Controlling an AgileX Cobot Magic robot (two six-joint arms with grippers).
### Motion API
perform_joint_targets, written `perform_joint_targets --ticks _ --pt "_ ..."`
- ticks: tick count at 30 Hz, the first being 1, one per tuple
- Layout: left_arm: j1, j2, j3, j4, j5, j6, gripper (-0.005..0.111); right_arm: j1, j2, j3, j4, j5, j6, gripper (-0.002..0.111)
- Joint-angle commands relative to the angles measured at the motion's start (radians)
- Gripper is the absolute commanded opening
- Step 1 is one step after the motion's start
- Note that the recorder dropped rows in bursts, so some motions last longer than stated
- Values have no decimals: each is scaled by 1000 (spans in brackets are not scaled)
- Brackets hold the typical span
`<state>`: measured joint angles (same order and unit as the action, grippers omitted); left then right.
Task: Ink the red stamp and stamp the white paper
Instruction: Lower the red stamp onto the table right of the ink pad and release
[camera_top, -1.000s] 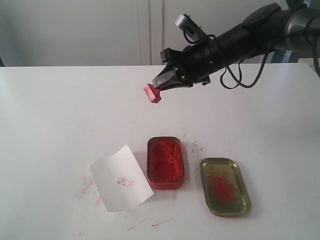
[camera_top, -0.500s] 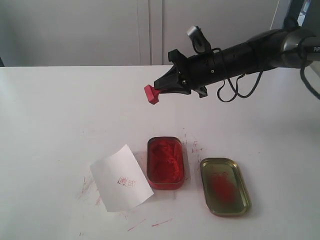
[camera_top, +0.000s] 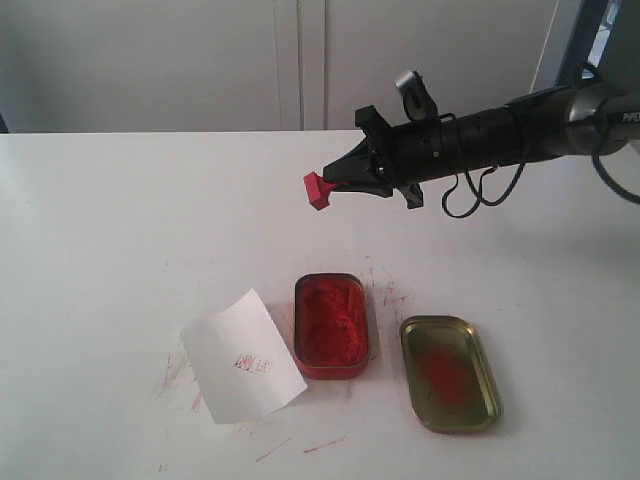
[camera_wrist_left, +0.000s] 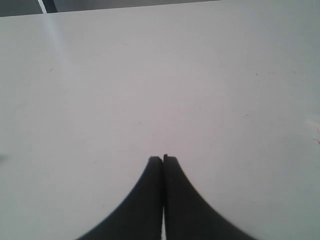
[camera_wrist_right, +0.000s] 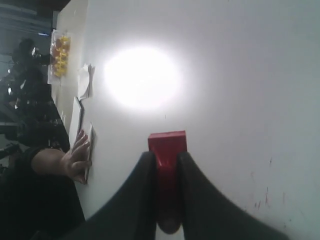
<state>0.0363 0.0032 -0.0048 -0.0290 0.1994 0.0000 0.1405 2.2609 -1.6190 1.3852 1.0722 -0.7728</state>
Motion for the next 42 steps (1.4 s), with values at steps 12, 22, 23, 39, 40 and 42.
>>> perform_joint_targets --ticks 12,22,23,39,40,42 --pt "1 -3 5 -1 2 0 0 -7 37 3 46 -102 -5 0" --pt "1 -3 5 -1 2 0 0 -7 111 3 45 -73 105 0" --pt "1 -3 5 -1 2 0 0 -7 113 3 41 -68 105 0" --pt "1 -3 5 -1 2 0 0 -7 138 3 -83 -50 149 0" --pt "1 -3 5 -1 2 0 0 -7 138 3 -83 -50 149 1" --pt "1 -3 5 -1 2 0 0 -7 138 3 -83 -50 149 10"
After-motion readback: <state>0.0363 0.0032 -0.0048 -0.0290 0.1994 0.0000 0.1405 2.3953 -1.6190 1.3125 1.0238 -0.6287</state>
